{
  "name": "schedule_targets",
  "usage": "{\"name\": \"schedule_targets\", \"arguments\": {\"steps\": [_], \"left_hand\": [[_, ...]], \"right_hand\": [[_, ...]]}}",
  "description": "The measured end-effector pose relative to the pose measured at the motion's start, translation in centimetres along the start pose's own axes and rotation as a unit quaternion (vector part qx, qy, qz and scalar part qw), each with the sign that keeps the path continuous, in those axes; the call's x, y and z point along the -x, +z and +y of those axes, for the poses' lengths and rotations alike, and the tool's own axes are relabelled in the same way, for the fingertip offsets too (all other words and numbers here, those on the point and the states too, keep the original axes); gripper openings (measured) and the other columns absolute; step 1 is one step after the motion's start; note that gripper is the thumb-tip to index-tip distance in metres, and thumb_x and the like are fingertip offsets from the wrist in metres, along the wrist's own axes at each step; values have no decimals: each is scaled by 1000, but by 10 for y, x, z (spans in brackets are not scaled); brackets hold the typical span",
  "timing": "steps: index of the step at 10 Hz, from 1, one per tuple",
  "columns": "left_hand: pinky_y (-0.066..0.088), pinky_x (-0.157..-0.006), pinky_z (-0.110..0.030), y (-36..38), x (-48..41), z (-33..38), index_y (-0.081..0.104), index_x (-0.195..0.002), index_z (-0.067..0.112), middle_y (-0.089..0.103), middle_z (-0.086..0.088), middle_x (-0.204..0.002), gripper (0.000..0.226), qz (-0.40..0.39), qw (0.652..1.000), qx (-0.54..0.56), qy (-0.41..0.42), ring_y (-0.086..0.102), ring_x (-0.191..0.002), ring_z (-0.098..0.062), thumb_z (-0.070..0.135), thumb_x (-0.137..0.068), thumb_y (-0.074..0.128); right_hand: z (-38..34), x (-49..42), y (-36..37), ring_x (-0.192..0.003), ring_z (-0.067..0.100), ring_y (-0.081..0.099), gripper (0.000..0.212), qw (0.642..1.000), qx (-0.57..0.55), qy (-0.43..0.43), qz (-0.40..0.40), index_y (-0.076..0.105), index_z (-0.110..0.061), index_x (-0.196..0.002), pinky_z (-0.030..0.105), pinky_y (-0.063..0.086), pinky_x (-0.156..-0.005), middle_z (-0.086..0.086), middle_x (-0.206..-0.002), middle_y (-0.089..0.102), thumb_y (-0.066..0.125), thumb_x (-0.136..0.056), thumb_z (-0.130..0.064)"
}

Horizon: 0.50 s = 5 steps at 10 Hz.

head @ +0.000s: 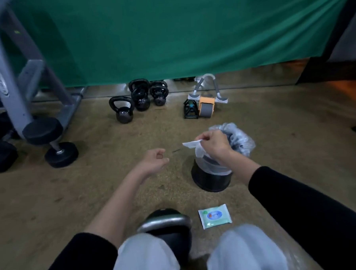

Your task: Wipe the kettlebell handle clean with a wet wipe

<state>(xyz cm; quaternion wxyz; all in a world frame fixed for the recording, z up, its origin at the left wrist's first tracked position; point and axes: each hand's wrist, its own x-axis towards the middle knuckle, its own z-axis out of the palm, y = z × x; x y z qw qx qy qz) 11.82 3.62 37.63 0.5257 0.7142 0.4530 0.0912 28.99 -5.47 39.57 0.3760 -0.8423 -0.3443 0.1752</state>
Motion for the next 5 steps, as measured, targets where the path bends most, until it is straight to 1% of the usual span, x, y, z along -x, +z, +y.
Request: {"name": "schedule_targets", "arguments": {"steps": [1, 2, 3, 4, 5], "left_hand": [[40, -103, -32, 25, -47, -11, 46, -140, 1, 51, -16, -139, 46, 1, 1000, -8, 4, 49, -129, -26, 5, -95, 56], [41, -102, -33, 59, -95, -35, 50, -136, 1, 56, -16, -133, 43, -38, 997, -59, -22, 53, -125, -29, 5, -94, 57], [47, -82, -22, 88, -149, -70, 69, -106, 14, 66, -6, -100, 18, -69, 989, -126, -47, 63, -97, -19, 10, -95, 55], [37, -58, -17, 104, -190, -83, 58, -81, 25, 55, 3, -80, 20, -84, 979, -172, -66, 50, -74, -10, 15, -96, 49], [37, -64, -19, 108, -220, -70, 62, -92, 25, 56, 0, -95, 14, -87, 975, -195, -66, 55, -90, -13, 17, -93, 50]], "right_hand": [[38, -30, 5, -64, 13, 53, 28, 998, 9, 61, 18, 73, -10, -91, 15, 43, -50, 4, -74, 62, 46, -89, 0], [90, -70, 9, -86, 22, 62, 30, 989, 44, 129, 50, 74, -9, -89, 28, 48, -74, 7, -87, 69, 46, -84, 1], [138, -116, 17, -95, 26, 64, 24, 982, 95, 158, 49, 73, -7, -91, 30, 51, -80, 10, -96, 72, 51, -83, 0], [173, -159, 31, -99, 28, 64, 24, 972, 160, 173, -1, 71, -4, -98, 35, 53, -85, 14, -101, 71, 50, -87, -3], [200, -194, 44, -110, 24, 60, 31, 966, 180, 181, -40, 66, -7, -112, 29, 47, -90, 10, -115, 66, 44, -90, -6]]}}
